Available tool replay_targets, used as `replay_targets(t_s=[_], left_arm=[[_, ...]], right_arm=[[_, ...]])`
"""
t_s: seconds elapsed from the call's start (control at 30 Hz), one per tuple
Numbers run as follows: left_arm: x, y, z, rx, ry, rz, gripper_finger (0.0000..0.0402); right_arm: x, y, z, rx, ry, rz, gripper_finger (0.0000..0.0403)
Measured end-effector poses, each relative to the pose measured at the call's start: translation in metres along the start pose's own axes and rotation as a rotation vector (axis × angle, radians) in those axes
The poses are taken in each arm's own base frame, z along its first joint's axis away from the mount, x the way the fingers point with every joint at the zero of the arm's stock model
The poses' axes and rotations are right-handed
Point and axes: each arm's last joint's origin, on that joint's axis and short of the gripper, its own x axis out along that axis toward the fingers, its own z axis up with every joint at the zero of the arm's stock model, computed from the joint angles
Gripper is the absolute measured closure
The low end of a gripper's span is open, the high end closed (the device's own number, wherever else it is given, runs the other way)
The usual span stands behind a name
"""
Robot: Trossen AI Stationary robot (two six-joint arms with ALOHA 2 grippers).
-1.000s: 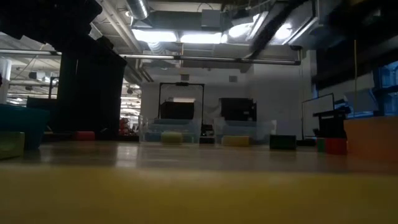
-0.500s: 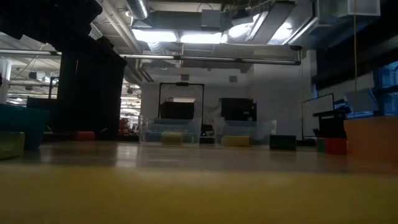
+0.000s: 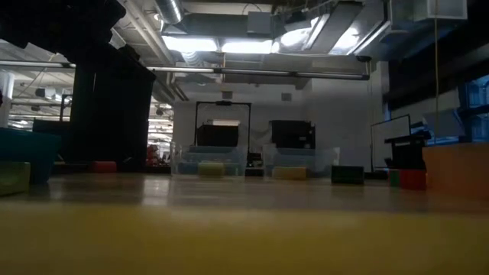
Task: Sort blocks by size
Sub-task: Put the green game piece into the bottom left transparent bin
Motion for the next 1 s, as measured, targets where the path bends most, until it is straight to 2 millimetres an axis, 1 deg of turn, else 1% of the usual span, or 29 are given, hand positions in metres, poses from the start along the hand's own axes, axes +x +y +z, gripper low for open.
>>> replay_targets(t_s=[0.1,0.27,0.47,0.6,0.73,0.8,0.87,1.0], left_arm=[[0.0,0.0,0.0,0.0,0.0,0.0,0.0189],[0.0,0.0,0.0,0.0,0.001,0.0,0.0189],[0.0,0.0,0.0,0.0,0.001,0.0,0.0189],[0.0,0.0,0.0,0.0,0.001,0.0,0.0189],[0.0,0.0,0.0,0.0,0.005,0.0,0.0189],[0.0,0.0,-0.001,0.001,0.009,0.0,0.0189],[0.0,0.0,-0.001,0.001,0.011,-0.001,0.0189],[0.0,0.0,-0.002,0.002,0.017,-0.001,0.0189]], right_arm=[[-0.008,-0.003,0.023,-0.061,-0.024,0.011,0.0143],[-0.024,-0.012,0.068,-0.201,-0.058,0.037,0.0151],[-0.038,-0.029,0.118,-0.273,-0.078,0.059,0.0154],[-0.045,-0.043,0.148,-0.301,-0.215,-0.022,0.0155],[-0.052,-0.062,0.18,-0.249,-0.382,-0.156,0.0155],[-0.056,-0.075,0.197,-0.213,-0.42,-0.197,0.0155],[-0.058,-0.088,0.215,-0.197,-0.409,-0.208,0.0155],[-0.056,-0.117,0.244,-0.243,-0.303,-0.173,0.0155]])
